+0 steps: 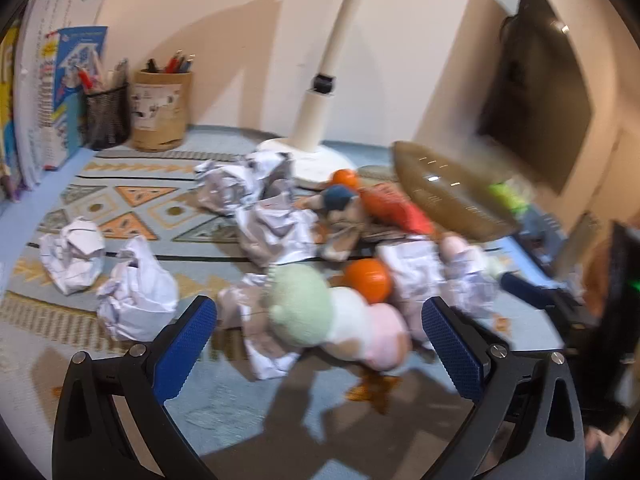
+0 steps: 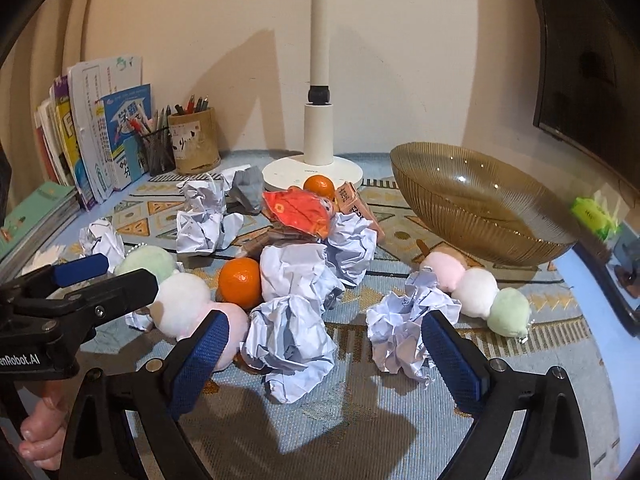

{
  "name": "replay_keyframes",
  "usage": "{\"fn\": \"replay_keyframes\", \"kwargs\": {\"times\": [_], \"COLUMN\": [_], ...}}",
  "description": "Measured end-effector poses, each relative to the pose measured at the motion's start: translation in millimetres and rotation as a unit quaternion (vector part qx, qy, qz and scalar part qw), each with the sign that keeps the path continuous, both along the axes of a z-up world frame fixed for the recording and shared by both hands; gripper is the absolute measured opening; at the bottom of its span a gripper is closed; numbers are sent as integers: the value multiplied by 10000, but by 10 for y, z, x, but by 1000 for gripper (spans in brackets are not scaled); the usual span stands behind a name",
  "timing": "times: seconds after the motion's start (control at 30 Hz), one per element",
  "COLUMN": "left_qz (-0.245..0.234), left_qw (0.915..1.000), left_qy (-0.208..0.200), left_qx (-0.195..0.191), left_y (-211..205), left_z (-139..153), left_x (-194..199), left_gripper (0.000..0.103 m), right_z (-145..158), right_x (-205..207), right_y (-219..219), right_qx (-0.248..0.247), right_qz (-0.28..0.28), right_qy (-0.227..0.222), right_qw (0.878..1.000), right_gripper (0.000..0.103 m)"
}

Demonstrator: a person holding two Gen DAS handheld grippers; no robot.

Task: Organize objects
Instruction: 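Grasp the green-white-pink plush with the left tool while the right tool grasps a crumpled foil ball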

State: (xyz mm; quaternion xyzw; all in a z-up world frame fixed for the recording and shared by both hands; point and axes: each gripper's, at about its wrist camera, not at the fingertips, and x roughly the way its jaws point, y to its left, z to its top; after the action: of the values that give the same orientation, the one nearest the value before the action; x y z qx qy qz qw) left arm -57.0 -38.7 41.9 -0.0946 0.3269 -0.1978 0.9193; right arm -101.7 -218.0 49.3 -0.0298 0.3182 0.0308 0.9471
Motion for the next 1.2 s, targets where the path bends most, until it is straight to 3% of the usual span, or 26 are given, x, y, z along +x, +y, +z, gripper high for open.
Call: {"fn": "replay_keyframes", "kwargs": {"times": [0.13,0.23,0.33,0.43,0.53,0.6,0.63,0.67,0.7,0.77,0.9,0.97,1.07,1.2], "left_qz": [10,-28,-56,-46,7,36,-19,-86,-173,-435,-1316,-1524,-1207,-1233], "left_qw": [9997,9996,9991,9982,9974,9964,9959,9960,9967,9983,9903,9871,9906,9870], "left_qy": [79,271,75,287,405,326,251,223,166,24,115,324,630,1031], "left_qx": [-224,99,420,528,601,784,863,857,778,400,-433,-364,147,60], "left_y": [73,-13,-135,-187,-215,-260,-289,-296,-291,-226,-137,-165,-196,-227], "left_z": [-7,-50,-41,-84,-112,-107,-95,-82,-58,26,135,92,-71,-184], "left_x": [-23,-8,-58,42,125,143,128,115,96,14,-89,-90,-34,43], "left_gripper": [102,102,102,101,86,65,50,47,43,24,25,31,38,39], "right_z": [16,25,-19,-44,-116,-159,-170,-174,-156,-106,40,86,79,-42], "right_x": [-45,-70,-44,-25,95,165,179,181,159,113,-59,-138,-185,-161], "right_y": [53,63,-16,-11,-5,28,34,42,33,-36,-378,-517,-645,-722], "right_qx": [-88,-88,186,155,187,156,167,222,286,404,1033,1144,1245,1388], "right_qz": [146,253,40,20,-16,44,91,180,209,94,-111,-160,-251,-333], "right_qy": [-116,-46,308,387,685,844,882,902,845,696,318,234,261,496], "right_qw": [9998,9996,9993,9991,9975,9963,9959,9955,9958,9967,9941,9930,9916,9885], "right_gripper": [97,97,85,83,79,59,55,45,38,37,37,37,37,37]}}
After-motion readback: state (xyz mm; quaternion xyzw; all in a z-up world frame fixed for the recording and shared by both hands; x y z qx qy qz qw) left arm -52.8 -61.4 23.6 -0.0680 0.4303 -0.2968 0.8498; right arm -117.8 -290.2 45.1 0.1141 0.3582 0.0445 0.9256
